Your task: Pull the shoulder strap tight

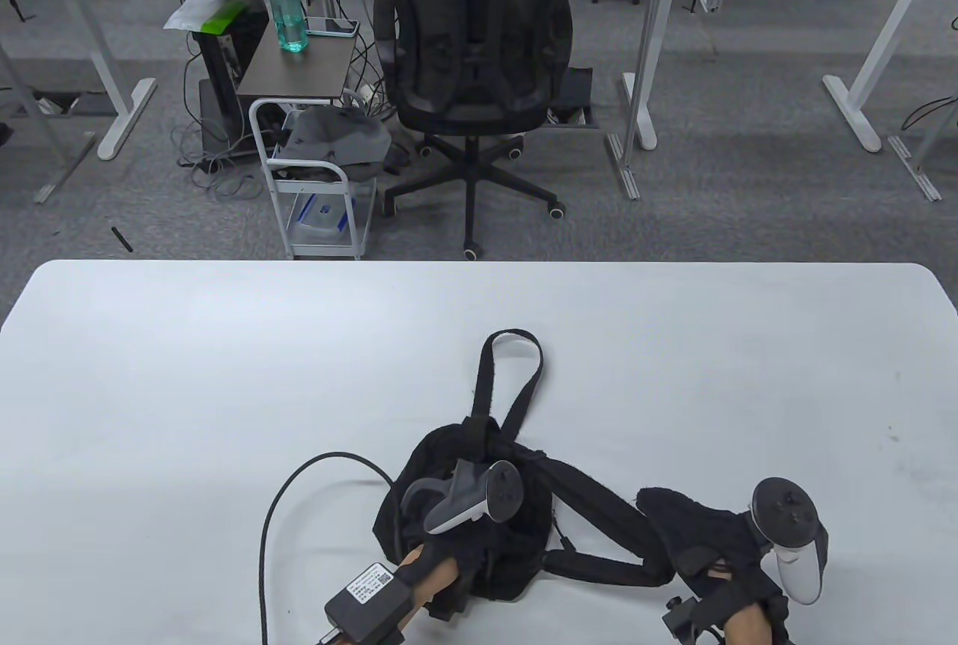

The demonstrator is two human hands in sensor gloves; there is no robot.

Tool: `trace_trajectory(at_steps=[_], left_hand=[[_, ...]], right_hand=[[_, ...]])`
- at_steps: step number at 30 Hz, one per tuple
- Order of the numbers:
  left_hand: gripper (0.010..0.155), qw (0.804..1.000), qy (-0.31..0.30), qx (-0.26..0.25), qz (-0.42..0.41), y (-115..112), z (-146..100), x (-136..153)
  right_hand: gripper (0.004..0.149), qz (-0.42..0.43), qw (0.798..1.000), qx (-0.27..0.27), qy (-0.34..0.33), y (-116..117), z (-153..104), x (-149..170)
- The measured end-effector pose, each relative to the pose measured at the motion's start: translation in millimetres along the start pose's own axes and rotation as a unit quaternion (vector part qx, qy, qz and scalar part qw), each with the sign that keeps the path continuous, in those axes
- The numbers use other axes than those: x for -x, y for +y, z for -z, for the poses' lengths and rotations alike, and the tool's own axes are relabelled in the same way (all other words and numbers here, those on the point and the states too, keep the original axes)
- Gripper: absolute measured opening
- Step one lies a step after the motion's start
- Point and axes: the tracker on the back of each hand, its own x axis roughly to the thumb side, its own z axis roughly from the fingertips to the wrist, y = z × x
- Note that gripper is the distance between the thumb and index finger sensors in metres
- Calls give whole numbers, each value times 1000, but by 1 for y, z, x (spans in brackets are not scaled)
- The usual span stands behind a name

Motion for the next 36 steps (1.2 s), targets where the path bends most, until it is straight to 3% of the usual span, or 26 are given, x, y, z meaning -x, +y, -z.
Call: trace_trajectory(at_steps=[5, 10, 13, 16, 17, 20, 24, 30, 36], left_hand=[[88, 999, -31, -18, -31, 14, -9, 0], [55, 988, -93, -82, -88, 46, -31, 3], [50, 972, -116, -186, -88, 67, -48, 19], [51, 957, -84, -278, 18, 78, -58, 39], [52, 953, -79, -286, 54, 78, -59, 43], [54, 960, -42, -230, 153, 71, -53, 56], [55, 978, -11, -142, 155, 57, -39, 69], [63, 974, -28, -165, 150, 38, -24, 69], [71, 969, 13, -133, 206, 29, -5, 52]], right_hand=[[75, -31, 999, -15, 27, 7, 6, 8], [82, -38, 998, -11, 39, 6, 12, 19], [85, -43, 998, 24, 48, 2, 15, 29], [86, -68, 995, 64, 36, -2, 16, 33], [86, -78, 994, 75, 29, -2, 16, 33], [85, -105, 989, 102, 1, -2, 18, 33], [83, -130, 986, 104, -10, 2, 19, 33], [82, -126, 987, 101, -7, 7, 22, 37], [80, -138, 987, 87, -11, 11, 24, 36]])
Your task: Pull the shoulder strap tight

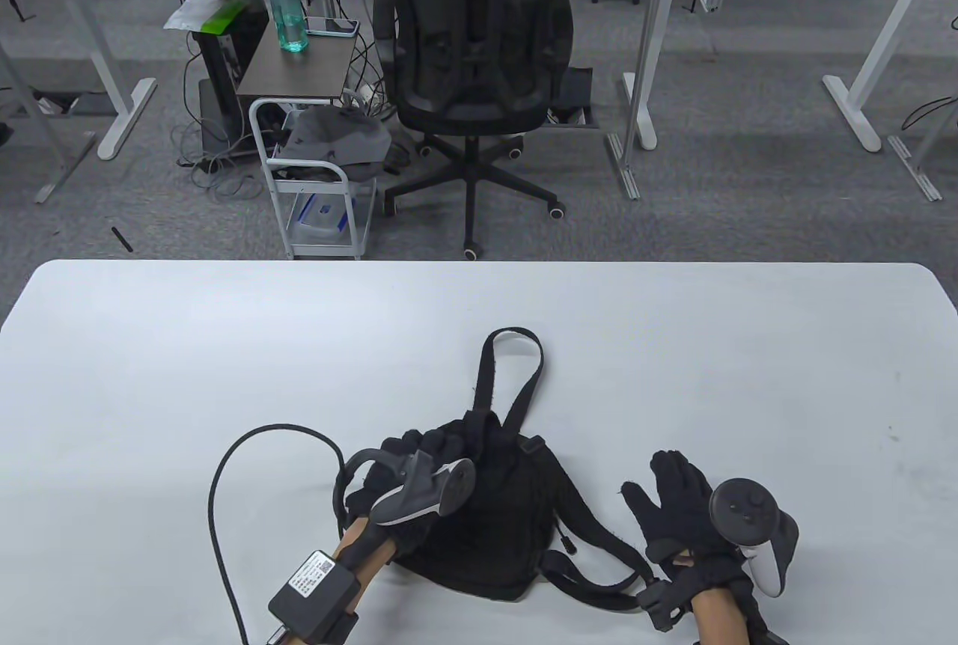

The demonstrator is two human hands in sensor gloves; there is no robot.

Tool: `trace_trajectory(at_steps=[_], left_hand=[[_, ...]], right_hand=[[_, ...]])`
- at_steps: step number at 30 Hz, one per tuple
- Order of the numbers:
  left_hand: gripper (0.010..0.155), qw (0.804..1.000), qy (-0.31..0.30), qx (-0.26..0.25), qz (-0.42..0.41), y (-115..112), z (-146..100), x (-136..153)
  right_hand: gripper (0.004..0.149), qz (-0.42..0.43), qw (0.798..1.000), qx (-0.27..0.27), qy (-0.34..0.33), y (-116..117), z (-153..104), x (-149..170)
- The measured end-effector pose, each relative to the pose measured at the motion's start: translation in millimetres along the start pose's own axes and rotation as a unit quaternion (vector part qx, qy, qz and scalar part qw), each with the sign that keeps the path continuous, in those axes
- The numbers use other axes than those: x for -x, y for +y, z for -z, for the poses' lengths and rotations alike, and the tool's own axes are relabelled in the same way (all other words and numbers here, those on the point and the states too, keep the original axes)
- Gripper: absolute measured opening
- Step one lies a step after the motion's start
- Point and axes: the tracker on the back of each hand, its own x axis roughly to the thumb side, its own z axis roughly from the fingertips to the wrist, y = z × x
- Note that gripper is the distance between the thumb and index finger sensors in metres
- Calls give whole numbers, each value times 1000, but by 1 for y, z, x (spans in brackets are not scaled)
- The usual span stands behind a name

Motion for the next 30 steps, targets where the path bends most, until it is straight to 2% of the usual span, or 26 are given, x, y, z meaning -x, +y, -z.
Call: trace_trajectory(at_steps=[5, 8, 11, 13, 15, 17, 19, 21, 22, 24, 28, 30], left_hand=[[69, 999, -2, 39, 14, -7, 7, -8], [60, 999, 7, 41, 3, -6, 9, -5], [52, 996, 23, 34, -73, -3, 9, 8], [49, 986, 36, 29, -158, -2, 9, 21], [48, 963, 51, 30, -263, -4, 8, 36], [48, 915, 66, 27, -398, -10, 6, 53], [48, 843, 53, 58, -532, -22, 5, 68], [48, 801, 50, 78, -591, -32, 5, 77], [48, 786, 51, 91, -610, -37, 5, 81], [48, 768, 48, 109, -630, -43, 5, 88], [48, 725, 41, 135, -674, -53, 3, 99], [48, 725, 38, 142, -672, -56, 3, 102]], right_hand=[[79, -8, 1000, -9, -16, 6, 0, -7], [79, -12, 1000, -14, -23, 8, 0, -9], [78, -17, 999, -15, -30, 11, -1, -12], [78, -18, 999, -16, -33, 12, -1, -14], [77, -17, 999, -16, -39, 13, -1, -15], [76, -14, 999, -14, -47, 15, -2, -18], [75, -9, 998, -9, -65, 19, -2, -24], [74, -3, 996, -2, -85, 24, -3, -33], [73, -4, 995, 0, -97, 28, -3, -40], [72, -19, 993, 5, -119, 38, -4, -54], [66, -99, 979, -5, -177, 69, -8, -94], [62, -126, 972, -22, -196, 87, -11, -112]])
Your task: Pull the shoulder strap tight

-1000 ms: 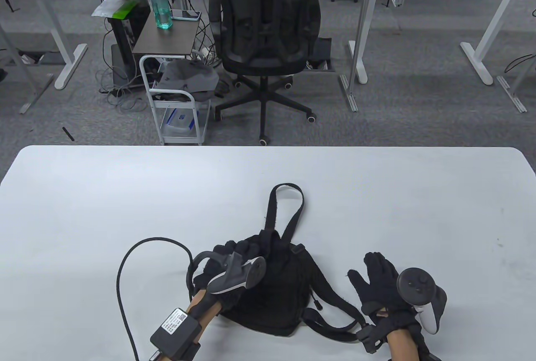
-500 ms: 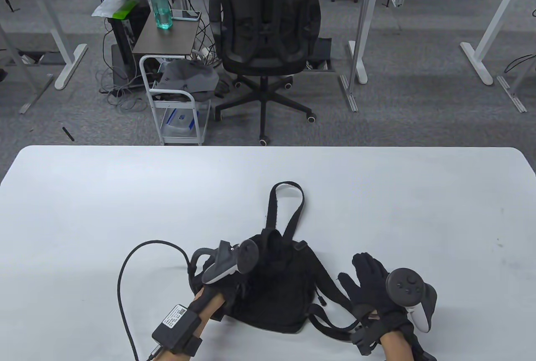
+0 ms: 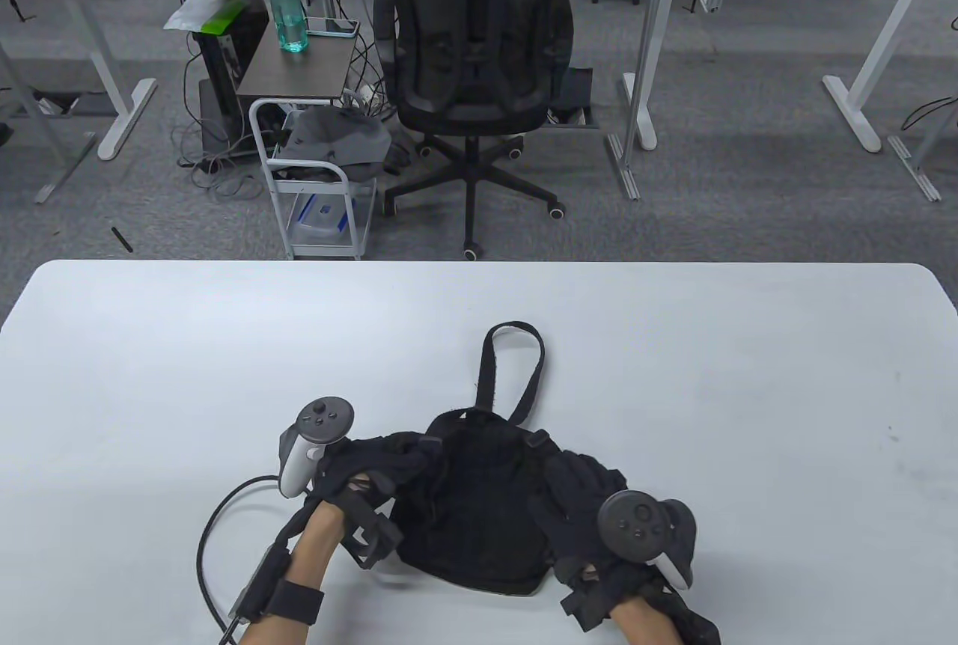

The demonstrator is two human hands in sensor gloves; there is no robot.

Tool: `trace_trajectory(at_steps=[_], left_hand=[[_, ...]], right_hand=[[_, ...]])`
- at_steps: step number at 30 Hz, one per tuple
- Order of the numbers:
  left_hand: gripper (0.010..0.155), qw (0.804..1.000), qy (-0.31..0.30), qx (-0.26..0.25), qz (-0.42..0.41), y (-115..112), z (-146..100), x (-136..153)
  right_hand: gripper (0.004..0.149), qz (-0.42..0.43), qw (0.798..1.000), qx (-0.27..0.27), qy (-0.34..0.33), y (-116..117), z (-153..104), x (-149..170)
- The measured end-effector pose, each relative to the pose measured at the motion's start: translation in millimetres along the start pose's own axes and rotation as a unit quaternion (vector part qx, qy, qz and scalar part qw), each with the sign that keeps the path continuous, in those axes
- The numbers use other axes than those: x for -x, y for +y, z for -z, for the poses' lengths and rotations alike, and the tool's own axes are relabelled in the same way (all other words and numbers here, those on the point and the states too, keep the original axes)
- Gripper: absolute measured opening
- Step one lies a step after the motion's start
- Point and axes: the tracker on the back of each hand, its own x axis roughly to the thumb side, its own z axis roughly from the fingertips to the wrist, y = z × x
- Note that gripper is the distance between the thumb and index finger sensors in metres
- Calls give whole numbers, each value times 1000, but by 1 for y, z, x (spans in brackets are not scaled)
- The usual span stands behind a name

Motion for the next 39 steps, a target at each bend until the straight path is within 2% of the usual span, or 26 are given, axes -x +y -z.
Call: trace_trajectory(at_steps=[3, 6, 11, 14, 19, 24, 27, 29, 32, 36, 39], left_hand=[[48, 1000, 3, 20, 2, 3, -2, 4], [48, 999, 3, 35, -1, 3, -3, 2], [49, 999, 3, 45, 3, 2, -6, 1], [49, 998, 8, 58, 4, -1, -7, 0], [52, 997, 18, 75, 4, -4, -6, 1], [55, 994, 16, 104, 19, -8, -5, 1], [54, 994, 12, 108, 28, -9, -4, 1], [56, 990, 1, 136, 37, -10, -4, 0], [59, 988, -5, 146, 44, -11, -5, -2], [63, 985, -30, 166, 39, -12, -6, -7], [64, 984, -15, 168, 48, -15, -5, -7]], right_hand=[[57, 3, 999, -30, -16, 24, 9, -30], [59, 36, 998, -59, 5, 48, 23, -49], [62, 127, 984, -86, 89, 79, 46, -52], [64, 169, 975, -70, 126, 89, 52, -50], [63, 192, 968, -31, 158, 96, 50, -44], [58, 166, 970, 20, 176, 100, 47, -42], [51, 148, 972, 39, 179, 101, 46, -43], [44, 132, 972, 60, 182, 101, 45, -43], [41, 129, 972, 58, 187, 101, 46, -39], [51, 145, 968, 49, 198, 102, 46, -35], [47, 140, 968, 63, 200, 102, 44, -35]])
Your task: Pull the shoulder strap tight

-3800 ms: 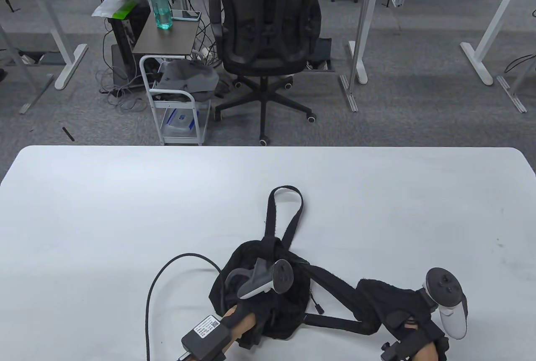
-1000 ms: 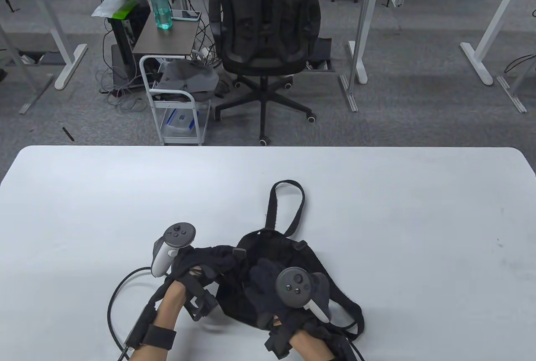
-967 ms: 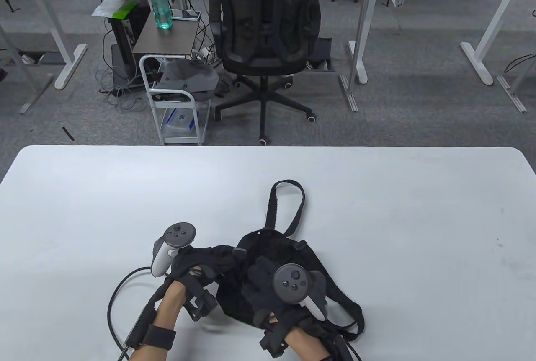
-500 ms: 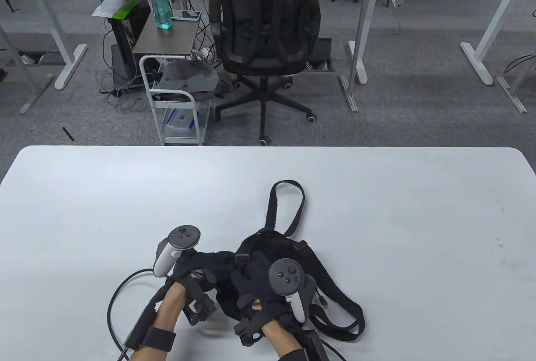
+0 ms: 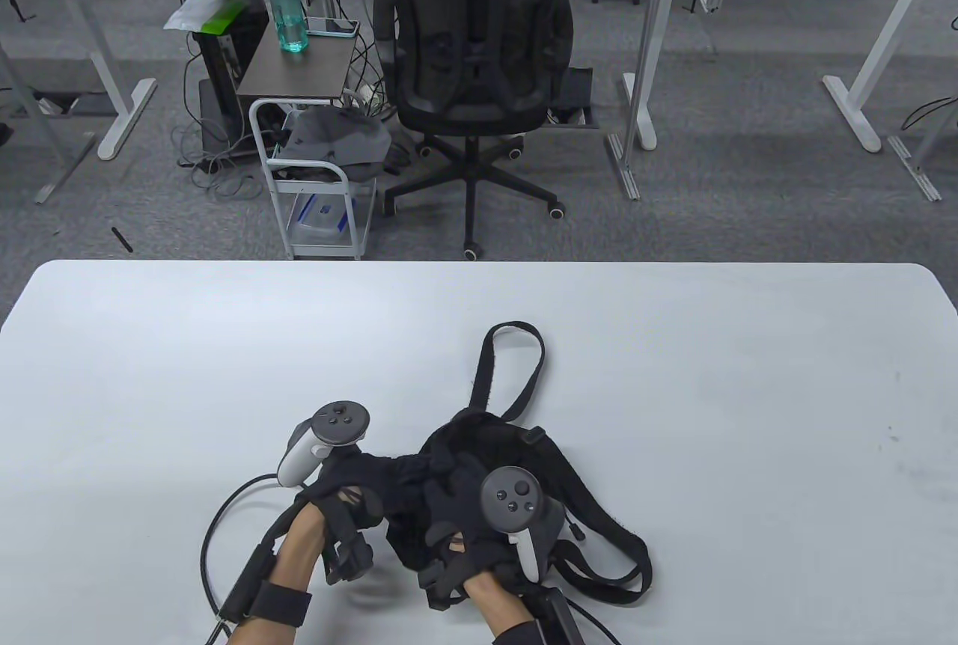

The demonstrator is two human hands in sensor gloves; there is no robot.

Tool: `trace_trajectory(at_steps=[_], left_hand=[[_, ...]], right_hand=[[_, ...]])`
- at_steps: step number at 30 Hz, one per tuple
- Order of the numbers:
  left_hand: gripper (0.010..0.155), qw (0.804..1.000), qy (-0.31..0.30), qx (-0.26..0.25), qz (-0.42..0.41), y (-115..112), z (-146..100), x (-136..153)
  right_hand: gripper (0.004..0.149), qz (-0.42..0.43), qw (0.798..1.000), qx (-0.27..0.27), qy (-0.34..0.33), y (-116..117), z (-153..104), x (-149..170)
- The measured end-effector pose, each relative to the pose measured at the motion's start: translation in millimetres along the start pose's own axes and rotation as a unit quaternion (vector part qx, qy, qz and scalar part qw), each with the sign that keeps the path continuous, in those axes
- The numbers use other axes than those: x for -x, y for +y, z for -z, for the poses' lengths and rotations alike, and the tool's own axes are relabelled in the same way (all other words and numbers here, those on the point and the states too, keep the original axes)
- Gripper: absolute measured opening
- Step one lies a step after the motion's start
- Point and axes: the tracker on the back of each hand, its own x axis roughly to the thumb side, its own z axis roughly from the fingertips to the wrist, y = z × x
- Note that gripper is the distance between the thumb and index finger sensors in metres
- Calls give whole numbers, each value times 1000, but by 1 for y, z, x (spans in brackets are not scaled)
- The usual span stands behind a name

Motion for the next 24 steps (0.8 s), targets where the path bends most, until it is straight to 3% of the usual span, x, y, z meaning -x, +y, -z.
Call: trace_trajectory(at_steps=[3, 5, 7, 9, 11, 13, 14, 16, 18, 19, 22, 24], left_hand=[[61, 999, 25, -15, 28, -1, -2, -4], [61, 992, 40, -45, 115, -1, -8, -14], [62, 971, 38, -97, 214, -1, -17, -28], [67, 925, 18, -197, 325, -5, -29, -47], [76, 850, -49, -281, 444, -23, -41, -67], [80, 764, -114, -282, 570, -45, -46, -78], [81, 723, -115, -255, 632, -58, -45, -78], [76, 670, -93, -227, 701, -75, -40, -73], [78, 637, -101, -241, 725, -83, -38, -69], [77, 634, -111, -244, 725, -84, -36, -68], [72, 656, -123, -251, 701, -78, -35, -67], [70, 659, -139, -258, 692, -73, -34, -65]], right_hand=[[41, -4, 1000, 1, -2, 2, -1, 0], [40, -8, 1000, -3, -5, 3, -1, 0], [40, -6, 1000, -6, -6, 3, 0, -1], [40, -3, 1000, -15, -6, 2, 1, -1], [39, -2, 1000, -29, -7, 2, 2, -1], [39, 1, 999, -36, -9, 2, 3, -1], [40, 4, 999, -41, -11, 2, 3, -2], [40, 4, 999, -48, -17, 1, 4, -2], [40, -3, 998, -65, -19, 2, 5, 1], [40, 0, 997, -75, -23, 2, 6, 2], [41, 8, 996, -82, -36, 0, 8, 2], [41, 2, 994, -96, -51, 0, 9, 1]])
